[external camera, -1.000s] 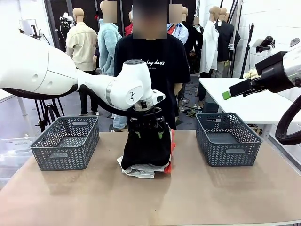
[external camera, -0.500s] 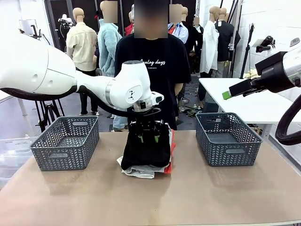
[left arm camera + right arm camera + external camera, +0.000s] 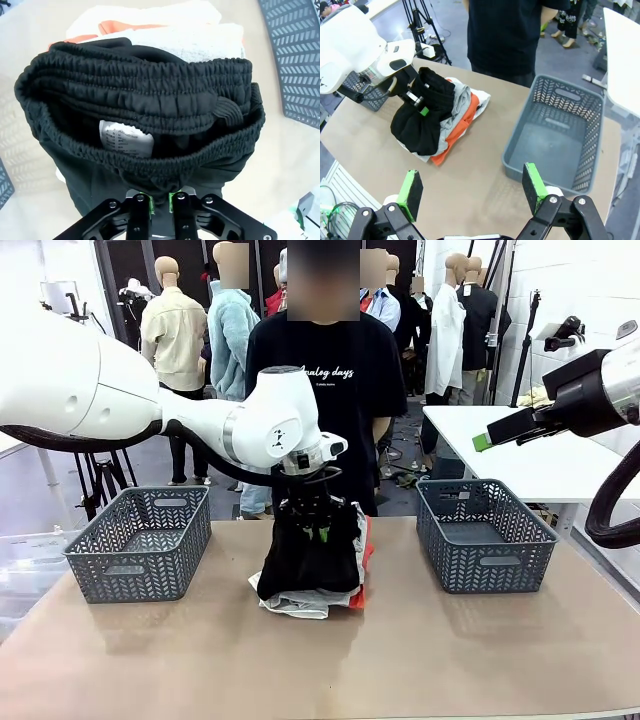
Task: Sort the tops and bottoms.
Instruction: Lift clothes from the center of the table with your left hand.
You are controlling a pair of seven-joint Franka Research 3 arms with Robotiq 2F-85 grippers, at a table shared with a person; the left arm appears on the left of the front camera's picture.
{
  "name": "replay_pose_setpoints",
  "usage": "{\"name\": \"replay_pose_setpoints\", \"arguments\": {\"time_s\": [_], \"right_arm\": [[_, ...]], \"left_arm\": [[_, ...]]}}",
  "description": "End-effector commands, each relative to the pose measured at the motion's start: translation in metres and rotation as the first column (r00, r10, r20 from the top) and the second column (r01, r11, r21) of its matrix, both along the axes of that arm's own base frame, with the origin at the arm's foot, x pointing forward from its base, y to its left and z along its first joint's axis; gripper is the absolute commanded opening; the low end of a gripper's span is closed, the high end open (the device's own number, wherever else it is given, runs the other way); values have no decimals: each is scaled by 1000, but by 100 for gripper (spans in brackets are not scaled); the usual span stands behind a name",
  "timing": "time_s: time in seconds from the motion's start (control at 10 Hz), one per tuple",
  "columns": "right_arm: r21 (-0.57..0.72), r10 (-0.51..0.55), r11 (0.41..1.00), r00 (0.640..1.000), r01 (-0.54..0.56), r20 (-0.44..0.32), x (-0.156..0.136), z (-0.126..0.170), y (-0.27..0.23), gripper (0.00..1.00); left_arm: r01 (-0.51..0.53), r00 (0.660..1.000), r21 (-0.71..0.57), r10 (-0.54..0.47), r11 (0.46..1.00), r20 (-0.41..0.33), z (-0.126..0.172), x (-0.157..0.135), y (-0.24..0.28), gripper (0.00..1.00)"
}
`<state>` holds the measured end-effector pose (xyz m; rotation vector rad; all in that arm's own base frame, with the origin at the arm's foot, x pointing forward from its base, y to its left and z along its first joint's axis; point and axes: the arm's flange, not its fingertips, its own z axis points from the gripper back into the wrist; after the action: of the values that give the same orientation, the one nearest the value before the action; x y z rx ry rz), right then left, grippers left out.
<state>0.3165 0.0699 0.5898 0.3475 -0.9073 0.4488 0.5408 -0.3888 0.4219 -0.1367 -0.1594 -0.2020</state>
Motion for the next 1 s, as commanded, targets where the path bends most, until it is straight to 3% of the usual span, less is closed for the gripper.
{"name": "replay_pose_setpoints", "arguments": {"time_s": [0.0, 0.1, 0.6, 0.9], "right_arm": [[21, 7, 1000, 1000, -7, -6, 1, -1, 0, 100], [21, 7, 1000, 1000, -7, -6, 1, -1, 0, 100], [21, 7, 1000, 1000, -7, -6, 1, -1, 0, 100], [21, 7, 1000, 1000, -7, -6, 1, -1, 0, 100]], "left_arm": [[-2, 999, -17, 3, 1000, 35, 4, -3, 10, 0], [0, 1000, 0, 0, 1000, 0, 0, 0, 0, 0], [1, 1000, -1, -1, 1000, 4, 1, -1, -1, 0], [-15, 992, 72, 5, 997, 129, 105, -13, 2, 0]]}}
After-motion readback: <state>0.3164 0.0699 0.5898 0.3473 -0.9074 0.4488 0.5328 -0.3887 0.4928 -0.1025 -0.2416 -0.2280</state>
